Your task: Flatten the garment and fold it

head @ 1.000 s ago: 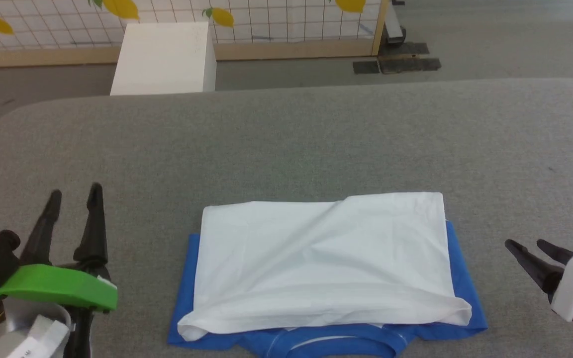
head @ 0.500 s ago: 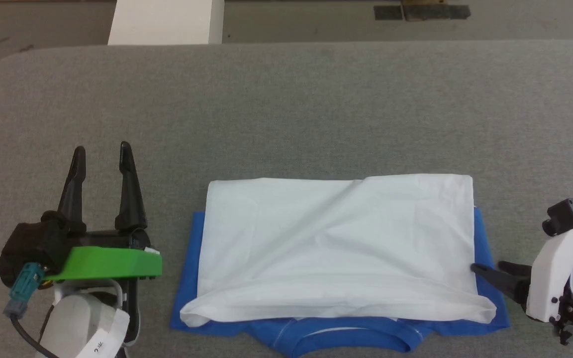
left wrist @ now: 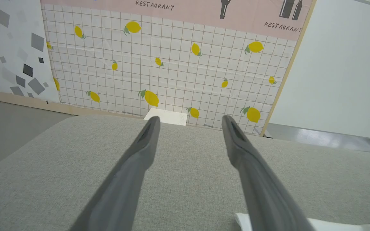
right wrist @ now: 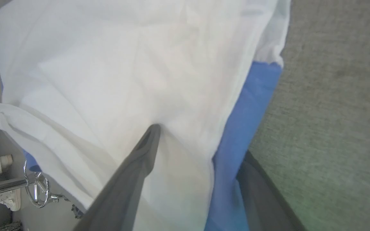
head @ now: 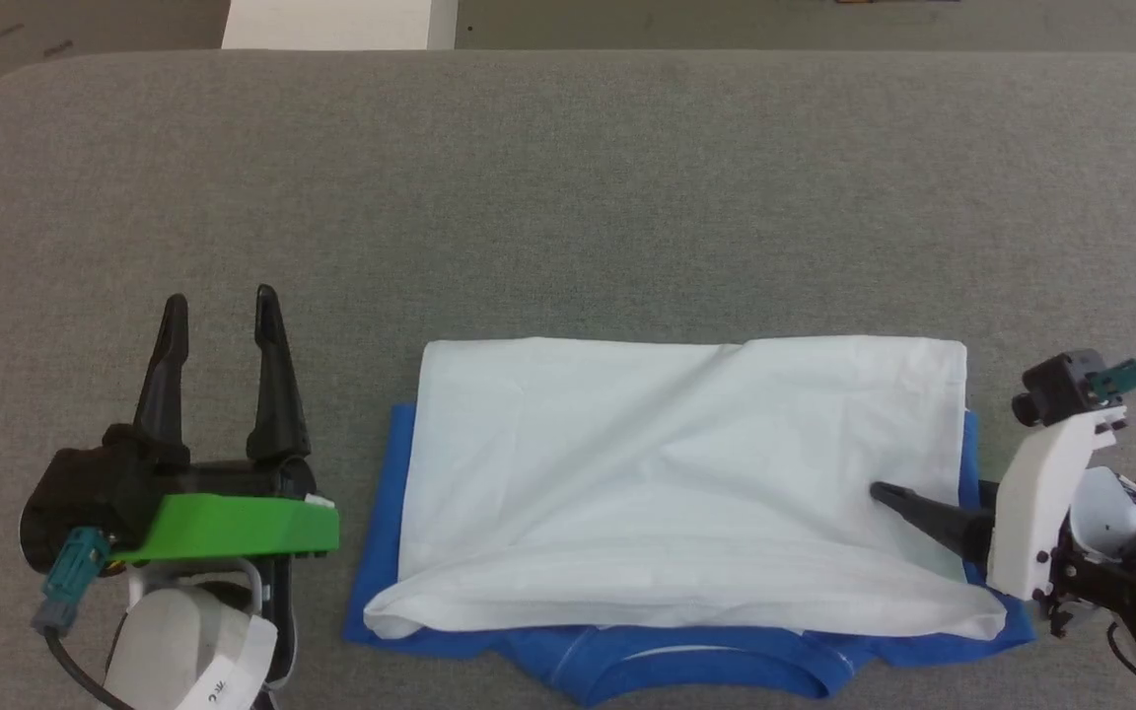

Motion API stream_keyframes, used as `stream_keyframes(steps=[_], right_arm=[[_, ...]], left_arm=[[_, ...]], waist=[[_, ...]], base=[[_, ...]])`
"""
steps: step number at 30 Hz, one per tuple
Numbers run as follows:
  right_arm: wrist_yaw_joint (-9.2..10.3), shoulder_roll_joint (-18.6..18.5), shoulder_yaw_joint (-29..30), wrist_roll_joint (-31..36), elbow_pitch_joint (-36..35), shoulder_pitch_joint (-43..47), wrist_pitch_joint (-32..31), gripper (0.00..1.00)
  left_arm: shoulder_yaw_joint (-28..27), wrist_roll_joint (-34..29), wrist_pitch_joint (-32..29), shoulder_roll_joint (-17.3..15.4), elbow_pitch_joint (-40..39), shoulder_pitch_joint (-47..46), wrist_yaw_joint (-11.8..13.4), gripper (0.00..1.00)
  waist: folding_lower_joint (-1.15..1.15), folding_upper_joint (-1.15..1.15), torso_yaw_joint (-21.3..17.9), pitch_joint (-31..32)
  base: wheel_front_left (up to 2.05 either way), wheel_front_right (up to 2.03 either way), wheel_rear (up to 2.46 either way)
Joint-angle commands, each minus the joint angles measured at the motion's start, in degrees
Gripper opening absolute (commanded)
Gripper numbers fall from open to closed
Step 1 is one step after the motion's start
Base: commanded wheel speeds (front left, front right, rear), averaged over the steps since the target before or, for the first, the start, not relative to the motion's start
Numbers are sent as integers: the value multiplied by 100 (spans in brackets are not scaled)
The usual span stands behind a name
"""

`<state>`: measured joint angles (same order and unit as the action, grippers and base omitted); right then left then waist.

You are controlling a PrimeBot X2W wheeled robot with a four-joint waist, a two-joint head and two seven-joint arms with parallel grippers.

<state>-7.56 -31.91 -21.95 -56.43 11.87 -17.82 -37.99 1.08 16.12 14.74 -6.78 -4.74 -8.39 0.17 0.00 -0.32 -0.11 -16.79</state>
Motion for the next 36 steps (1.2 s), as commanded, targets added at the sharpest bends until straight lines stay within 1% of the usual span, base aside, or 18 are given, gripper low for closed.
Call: stream_keyframes(steps=[1, 6, 7, 8, 9, 10, 15, 19, 25, 31, 34, 36], right_arm=[[8, 179, -279, -69, 140, 8, 22, 100], [8, 108, -627, -176, 281, -150, 108, 100], [8, 79, -687, -198, 335, -174, 100, 85], [8, 55, -727, -205, 361, -199, 119, 37], [8, 26, -773, -220, 392, -225, 144, 4], [8, 0, -805, -237, 415, -242, 161, 0], [8, -143, -879, -307, 584, -317, 313, 0], [8, -272, -811, -353, 731, -350, 489, 0], [8, -690, -577, -315, 1075, -321, 624, 0], [8, -1084, -250, -7, 1573, -327, 675, 0], [8, -1134, -122, 156, 1765, -379, 665, 0], [8, -1087, -47, 233, 1797, -450, 691, 0]], left_arm=[[-26, -47, 25, 53, 19, -59, -51, 100], [-70, -136, 25, 146, 50, -65, -133, 100], [-82, -151, 26, 163, 62, -60, -147, 100], [-99, -162, 26, 177, 58, -61, -156, 100], [-116, -169, 26, 194, 66, -56, -168, 100], [-128, -179, 26, 205, 75, -50, -177, 100], [-195, -224, 26, 259, 86, -2, -233, 100], [-204, -267, 26, 290, 120, 17, -273, 100], [-219, -311, 26, 324, 155, 31, -315, 100], [-249, -325, 26, 345, 184, 71, -351, 100], [-253, -341, 26, 354, 206, 72, -360, 100], [-268, -349, 26, 358, 221, 81, -361, 100]], waist=[[0, 32, 7, -5], [0, 32, 18, -19], [0, 32, 17, -22], [0, 32, 15, -25], [0, 32, 12, -23], [0, 32, 8, -19], [0, 32, -28, 18], [0, 32, -46, 46], [0, 32, -66, 110], [0, 32, -105, 167], [0, 32, -120, 183], [0, 32, -143, 199]], base=[[0, 0, 0], [0, 0, 0], [0, 0, 0], [0, 0, 0], [0, 0, 0], [0, 0, 0], [0, 0, 0], [0, 0, 0], [0, 0, 0], [0, 0, 0], [0, 0, 0], [0, 0, 0]])
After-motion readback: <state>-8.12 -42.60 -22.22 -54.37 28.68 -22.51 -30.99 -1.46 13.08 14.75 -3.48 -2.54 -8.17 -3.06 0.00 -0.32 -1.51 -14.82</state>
